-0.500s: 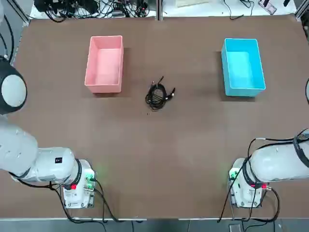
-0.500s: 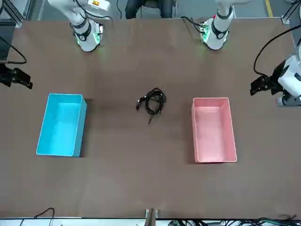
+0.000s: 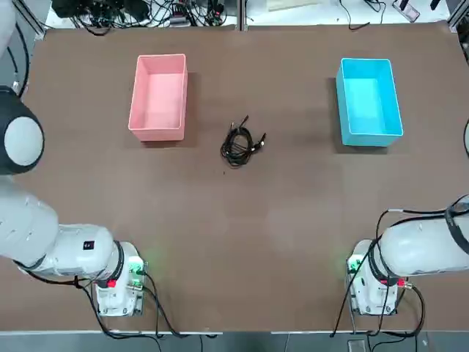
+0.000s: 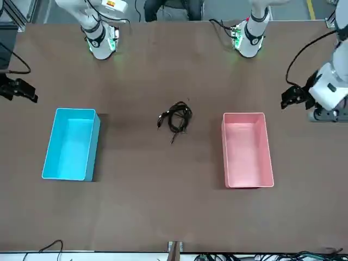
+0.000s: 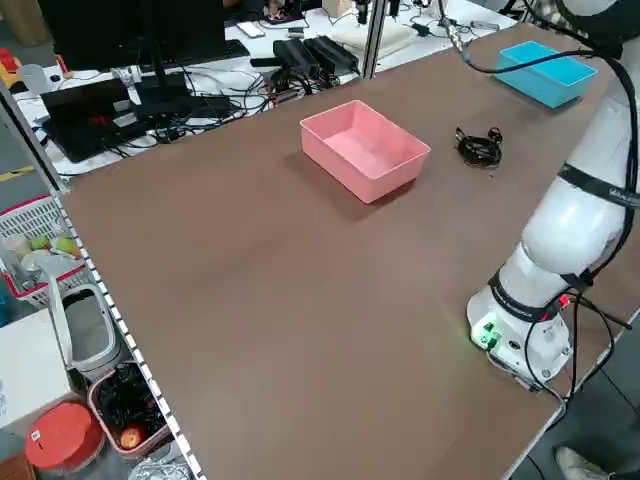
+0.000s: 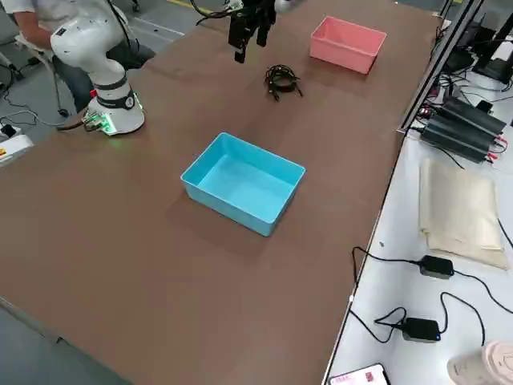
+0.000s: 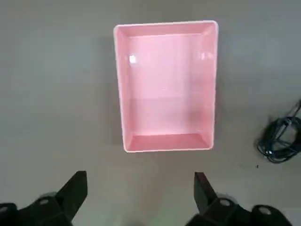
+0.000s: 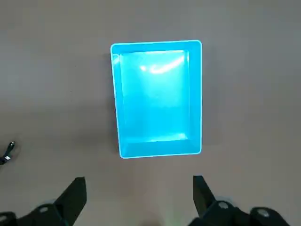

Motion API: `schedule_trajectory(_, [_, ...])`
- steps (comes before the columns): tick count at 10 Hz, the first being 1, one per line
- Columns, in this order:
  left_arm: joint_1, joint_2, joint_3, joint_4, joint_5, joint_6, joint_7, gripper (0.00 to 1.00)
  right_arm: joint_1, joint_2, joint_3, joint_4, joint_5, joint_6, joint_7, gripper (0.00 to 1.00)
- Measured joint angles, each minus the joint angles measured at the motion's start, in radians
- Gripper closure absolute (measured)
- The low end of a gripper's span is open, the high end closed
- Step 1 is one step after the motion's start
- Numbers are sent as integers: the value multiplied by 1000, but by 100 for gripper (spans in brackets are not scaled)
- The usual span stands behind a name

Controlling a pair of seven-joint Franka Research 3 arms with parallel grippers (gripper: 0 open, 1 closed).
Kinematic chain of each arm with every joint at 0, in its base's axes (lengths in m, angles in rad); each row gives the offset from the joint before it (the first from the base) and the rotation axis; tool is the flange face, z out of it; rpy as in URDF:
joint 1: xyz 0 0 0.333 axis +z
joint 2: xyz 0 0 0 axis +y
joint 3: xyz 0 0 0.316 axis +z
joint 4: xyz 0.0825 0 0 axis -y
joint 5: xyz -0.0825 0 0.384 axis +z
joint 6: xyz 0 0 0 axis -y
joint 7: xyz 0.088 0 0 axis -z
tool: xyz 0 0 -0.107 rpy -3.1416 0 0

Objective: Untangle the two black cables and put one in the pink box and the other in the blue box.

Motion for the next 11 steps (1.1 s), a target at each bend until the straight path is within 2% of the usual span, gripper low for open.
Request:
schedule_trajectory(1, [-36, 27, -2, -1, 0, 3, -82, 0, 0, 0, 0, 0, 0, 0, 0, 0])
schedule_trajectory(5, [-139, 115, -6, -1, 0, 54, -605, 0, 3, 3, 4, -24, 21, 36, 16, 0])
schedule_trajectory(9, [-259, 217, -15, -3, 0, 208, -1311, 0, 32, 6, 8, -83, 55, 120, 113, 0])
schedule_trajectory(11, [-298, 257, -18, -2, -34, 261, -1576, 0, 60, 7, 11, -120, 69, 168, 188, 0])
